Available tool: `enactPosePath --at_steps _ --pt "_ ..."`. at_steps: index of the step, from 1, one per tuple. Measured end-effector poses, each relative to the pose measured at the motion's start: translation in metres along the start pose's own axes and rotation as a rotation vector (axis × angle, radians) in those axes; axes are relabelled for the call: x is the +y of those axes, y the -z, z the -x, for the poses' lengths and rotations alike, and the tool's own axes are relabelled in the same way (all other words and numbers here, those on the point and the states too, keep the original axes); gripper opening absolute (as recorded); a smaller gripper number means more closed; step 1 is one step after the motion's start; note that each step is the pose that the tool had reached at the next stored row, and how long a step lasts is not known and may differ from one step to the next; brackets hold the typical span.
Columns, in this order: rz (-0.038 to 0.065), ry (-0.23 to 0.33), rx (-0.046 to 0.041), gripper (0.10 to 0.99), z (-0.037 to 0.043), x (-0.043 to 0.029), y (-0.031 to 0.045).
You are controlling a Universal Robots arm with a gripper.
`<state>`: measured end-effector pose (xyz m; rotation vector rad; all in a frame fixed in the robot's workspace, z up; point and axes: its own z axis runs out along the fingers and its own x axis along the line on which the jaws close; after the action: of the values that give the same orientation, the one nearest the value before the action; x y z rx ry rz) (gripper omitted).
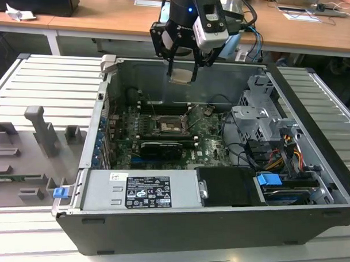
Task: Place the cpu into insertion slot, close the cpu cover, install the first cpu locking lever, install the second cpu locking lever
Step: 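Place the cpu into insertion slot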
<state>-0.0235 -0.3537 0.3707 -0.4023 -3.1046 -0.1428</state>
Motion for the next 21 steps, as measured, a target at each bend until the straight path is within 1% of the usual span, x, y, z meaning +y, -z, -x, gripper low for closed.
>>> enactPosePath --at_steps 6,9,11,13,15,21 --pt "0.001 -0.037 -0.0032 0.537 0.0 -0.0001 -0.0006" --pt "0.002 -0.08 -0.0068 0.537 0.0 -0.0002 -0.0017" --pt "0.002 -0.093 -0.0079 0.537 0.0 -0.0002 -0.0022" --pt "0.002 -0.119 -0.0101 0.537 0.0 -0.0003 -0.0033" --pt "0.003 -0.17 -0.0138 0.537 0.0001 -0.0004 -0.0046" --pt "0.003 -0.205 -0.017 0.537 -0.002 -0.0012 -0.007"
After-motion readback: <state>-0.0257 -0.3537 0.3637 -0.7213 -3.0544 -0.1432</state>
